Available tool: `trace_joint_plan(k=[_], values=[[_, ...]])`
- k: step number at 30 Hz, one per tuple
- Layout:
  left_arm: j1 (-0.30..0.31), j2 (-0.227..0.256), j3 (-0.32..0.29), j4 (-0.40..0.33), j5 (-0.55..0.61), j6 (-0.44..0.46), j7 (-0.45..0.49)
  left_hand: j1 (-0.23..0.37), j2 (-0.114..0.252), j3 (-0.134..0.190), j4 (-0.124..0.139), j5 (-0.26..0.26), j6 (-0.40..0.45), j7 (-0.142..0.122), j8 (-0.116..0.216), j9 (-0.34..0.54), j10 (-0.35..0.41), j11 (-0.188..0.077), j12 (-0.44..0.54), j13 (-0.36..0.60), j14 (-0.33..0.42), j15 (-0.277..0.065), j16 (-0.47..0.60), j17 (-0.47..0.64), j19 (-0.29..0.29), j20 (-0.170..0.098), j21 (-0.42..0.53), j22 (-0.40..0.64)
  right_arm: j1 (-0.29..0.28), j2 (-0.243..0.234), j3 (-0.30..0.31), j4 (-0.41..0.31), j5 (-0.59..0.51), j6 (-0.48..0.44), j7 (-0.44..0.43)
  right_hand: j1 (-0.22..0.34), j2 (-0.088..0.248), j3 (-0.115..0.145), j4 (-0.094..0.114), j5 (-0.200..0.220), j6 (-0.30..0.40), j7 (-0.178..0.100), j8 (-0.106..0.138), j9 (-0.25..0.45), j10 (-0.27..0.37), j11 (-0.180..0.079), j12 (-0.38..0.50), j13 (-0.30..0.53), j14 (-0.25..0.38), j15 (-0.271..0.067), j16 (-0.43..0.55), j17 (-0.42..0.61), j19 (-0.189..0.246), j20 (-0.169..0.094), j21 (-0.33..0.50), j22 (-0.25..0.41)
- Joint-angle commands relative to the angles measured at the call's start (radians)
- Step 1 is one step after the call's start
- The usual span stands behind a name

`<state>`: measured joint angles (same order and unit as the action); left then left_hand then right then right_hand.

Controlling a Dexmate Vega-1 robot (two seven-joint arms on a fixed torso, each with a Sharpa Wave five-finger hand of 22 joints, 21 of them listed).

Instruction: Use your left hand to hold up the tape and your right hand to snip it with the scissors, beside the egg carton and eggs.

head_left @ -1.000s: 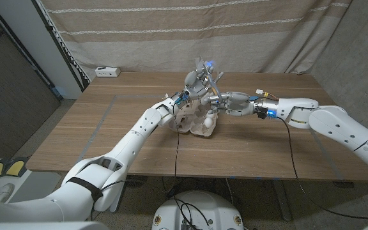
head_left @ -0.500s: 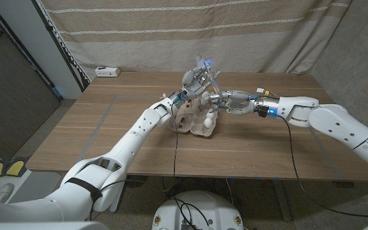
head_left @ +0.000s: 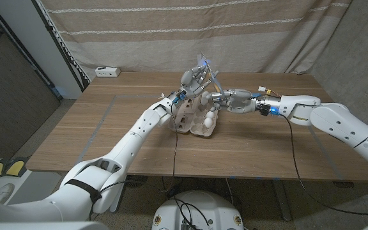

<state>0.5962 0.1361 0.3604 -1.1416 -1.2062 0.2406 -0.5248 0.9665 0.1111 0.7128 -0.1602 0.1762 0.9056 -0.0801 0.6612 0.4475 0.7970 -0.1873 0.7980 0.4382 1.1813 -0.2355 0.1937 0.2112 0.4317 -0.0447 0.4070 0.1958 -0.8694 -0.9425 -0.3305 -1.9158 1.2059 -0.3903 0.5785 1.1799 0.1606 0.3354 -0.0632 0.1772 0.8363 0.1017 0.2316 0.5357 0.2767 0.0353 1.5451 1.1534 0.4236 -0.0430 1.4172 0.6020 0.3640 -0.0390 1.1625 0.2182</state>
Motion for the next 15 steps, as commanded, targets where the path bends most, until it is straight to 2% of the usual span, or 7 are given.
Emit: trace_joint_plan(k=[1,5,11,15], values=[[0.01,0.008,0.001,0.009,0.024,-0.049,-0.025,0.002,0.004,0.005,-0.002,0.006,0.008,0.006,0.008,0.002,0.027,-0.017,0.087,0.371,0.005,0.0,0.004,0.005,-0.003,-0.138,0.006,0.0,-0.024,0.003,0.017,-0.02,0.014,0.001,-0.054,0.048,0.041,0.004,0.005,-0.001,0.006,0.002,-0.003,0.003,0.123,-0.108,-0.002,-0.001,0.008,-0.165,0.005,0.003,-0.007,0.004,0.017,-0.002],[0.006,0.015,0.006,0.017,0.047,-0.08,-0.05,0.002,0.005,0.005,-0.002,0.006,0.012,0.006,0.009,0.0,0.027,-0.017,0.086,0.369,0.005,0.0,0.004,0.005,-0.004,-0.138,0.006,0.0,-0.031,0.013,0.018,-0.024,0.018,0.005,-0.075,0.048,0.041,0.003,0.006,-0.001,0.007,0.001,-0.005,0.005,0.123,-0.11,-0.001,0.006,0.011,-0.166,0.008,0.004,-0.01,0.003,0.026,-0.004],[0.043,0.033,-0.002,-0.052,0.069,-0.136,-0.014,0.002,0.004,0.006,-0.001,0.006,0.014,0.004,0.007,-0.009,0.027,-0.017,0.082,0.36,0.004,0.0,0.003,0.005,-0.006,-0.138,0.007,0.0,-0.037,0.026,0.019,-0.03,0.024,0.012,-0.096,0.048,0.041,0.002,0.006,-0.001,0.008,0.0,-0.008,0.006,0.122,-0.11,-0.002,0.006,0.009,-0.166,0.007,0.001,-0.014,0.0,0.037,-0.006],[0.053,0.044,-0.004,-0.069,0.067,-0.143,-0.004,0.002,0.004,0.006,-0.001,0.006,0.013,0.006,0.006,-0.011,0.03,-0.017,0.084,0.359,0.004,0.0,0.003,0.005,-0.006,-0.138,0.007,0.001,-0.034,0.034,0.015,-0.032,0.015,0.02,-0.105,0.045,0.037,-0.002,0.007,-0.001,0.012,0.002,-0.011,0.007,0.127,-0.11,-0.007,-0.003,0.012,-0.164,0.009,0.0,-0.014,0.0,0.052,-0.01]])
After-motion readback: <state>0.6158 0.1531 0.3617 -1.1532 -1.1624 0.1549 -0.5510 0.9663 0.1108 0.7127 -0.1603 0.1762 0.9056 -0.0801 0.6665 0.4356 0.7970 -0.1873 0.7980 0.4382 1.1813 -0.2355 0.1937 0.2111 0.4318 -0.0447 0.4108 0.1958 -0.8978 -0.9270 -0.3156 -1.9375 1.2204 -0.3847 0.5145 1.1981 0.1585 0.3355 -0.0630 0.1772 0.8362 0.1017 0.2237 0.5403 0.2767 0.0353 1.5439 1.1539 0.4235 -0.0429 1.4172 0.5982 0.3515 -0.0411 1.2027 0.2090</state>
